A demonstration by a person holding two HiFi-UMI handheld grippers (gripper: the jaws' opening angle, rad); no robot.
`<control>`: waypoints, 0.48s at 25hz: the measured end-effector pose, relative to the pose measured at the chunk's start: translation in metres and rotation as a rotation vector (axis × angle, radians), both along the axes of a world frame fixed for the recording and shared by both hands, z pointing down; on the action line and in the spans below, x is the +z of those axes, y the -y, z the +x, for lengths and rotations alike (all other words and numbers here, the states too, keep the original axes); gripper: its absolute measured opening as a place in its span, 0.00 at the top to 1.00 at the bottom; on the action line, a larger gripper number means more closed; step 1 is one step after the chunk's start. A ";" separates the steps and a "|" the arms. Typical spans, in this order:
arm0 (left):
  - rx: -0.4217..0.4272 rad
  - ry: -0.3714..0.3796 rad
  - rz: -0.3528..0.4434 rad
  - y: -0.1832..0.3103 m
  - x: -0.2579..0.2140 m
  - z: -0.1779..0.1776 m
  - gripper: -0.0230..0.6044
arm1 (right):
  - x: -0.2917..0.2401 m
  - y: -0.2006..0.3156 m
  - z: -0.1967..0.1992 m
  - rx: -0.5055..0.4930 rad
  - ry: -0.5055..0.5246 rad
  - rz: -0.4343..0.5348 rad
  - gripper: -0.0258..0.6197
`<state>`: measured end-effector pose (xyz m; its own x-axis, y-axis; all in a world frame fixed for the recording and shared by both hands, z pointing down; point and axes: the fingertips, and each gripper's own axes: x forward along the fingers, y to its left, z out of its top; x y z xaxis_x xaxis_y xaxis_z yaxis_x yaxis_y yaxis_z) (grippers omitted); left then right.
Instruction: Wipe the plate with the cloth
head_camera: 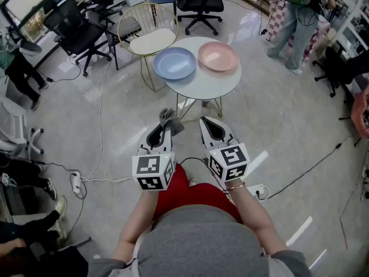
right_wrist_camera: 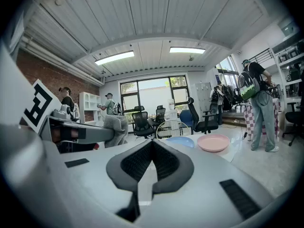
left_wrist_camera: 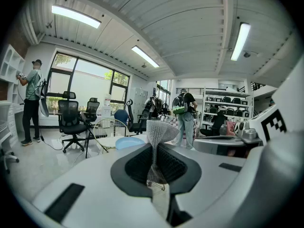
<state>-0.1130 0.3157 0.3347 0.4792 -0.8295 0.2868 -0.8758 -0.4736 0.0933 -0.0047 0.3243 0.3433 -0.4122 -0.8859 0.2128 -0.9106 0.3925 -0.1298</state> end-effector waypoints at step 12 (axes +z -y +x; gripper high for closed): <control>-0.014 0.006 -0.005 0.001 0.003 0.016 0.91 | 0.009 -0.003 0.020 -0.007 0.041 -0.021 0.91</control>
<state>-0.0968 0.3150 0.3382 0.4661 -0.8347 0.2933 -0.8827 -0.4611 0.0906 0.0149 0.3278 0.3524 -0.4268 -0.8786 0.2144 -0.9017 0.3953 -0.1751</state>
